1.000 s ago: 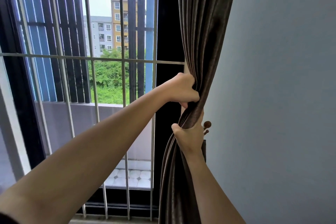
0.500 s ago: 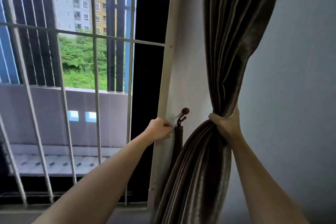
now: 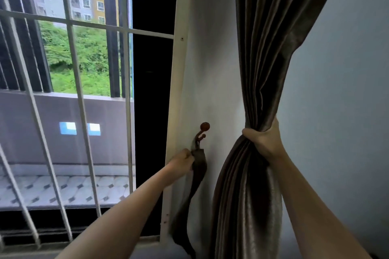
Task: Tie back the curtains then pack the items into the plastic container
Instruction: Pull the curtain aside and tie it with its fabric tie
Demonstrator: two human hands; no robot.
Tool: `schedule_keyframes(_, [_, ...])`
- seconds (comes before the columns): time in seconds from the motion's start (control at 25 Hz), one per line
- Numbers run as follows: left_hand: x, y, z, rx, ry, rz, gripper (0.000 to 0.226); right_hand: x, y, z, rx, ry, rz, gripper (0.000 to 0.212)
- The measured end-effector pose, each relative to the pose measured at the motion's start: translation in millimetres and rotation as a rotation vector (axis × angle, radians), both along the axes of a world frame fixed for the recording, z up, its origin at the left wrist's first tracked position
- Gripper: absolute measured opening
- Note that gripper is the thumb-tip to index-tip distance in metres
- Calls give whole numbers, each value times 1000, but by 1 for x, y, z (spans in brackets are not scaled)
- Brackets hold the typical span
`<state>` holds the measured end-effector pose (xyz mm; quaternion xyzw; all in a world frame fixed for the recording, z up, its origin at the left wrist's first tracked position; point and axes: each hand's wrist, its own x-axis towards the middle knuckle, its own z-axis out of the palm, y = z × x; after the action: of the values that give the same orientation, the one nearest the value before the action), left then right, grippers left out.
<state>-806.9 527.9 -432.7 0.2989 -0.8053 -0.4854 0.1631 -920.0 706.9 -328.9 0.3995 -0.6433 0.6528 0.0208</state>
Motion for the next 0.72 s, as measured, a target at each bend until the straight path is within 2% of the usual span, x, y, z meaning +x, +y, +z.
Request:
schedule_keyframes(0.08, [19, -9, 10, 252, 122, -7, 26, 4, -14, -4, 5, -6, 42, 46])
schedule_keyframes(0.16, [41, -20, 33, 299, 131, -52, 26, 12, -32, -7, 13, 2, 88, 50])
schedule_keyframes(0.28, [72, -35, 69, 53, -49, -184, 23, 28, -60, -14, 14, 0, 149, 54])
schedule_keyframes(0.4, [93, -42, 88, -145, -170, -213, 36, 47, -81, -22, -12, -1, 176, 73])
schedule_keyframes(0.48, [104, -36, 98, -202, -200, -215, 42, 61, -90, -24, -25, 22, 165, 78])
schedule_keyframes(0.6, [121, -27, 110, -149, -187, -207, 36, 83, -98, -23, -16, 15, 149, 80])
schedule_keyframes(0.72, [137, -25, 114, -287, -220, -145, 33, 105, -105, -19, -2, 31, 153, 92])
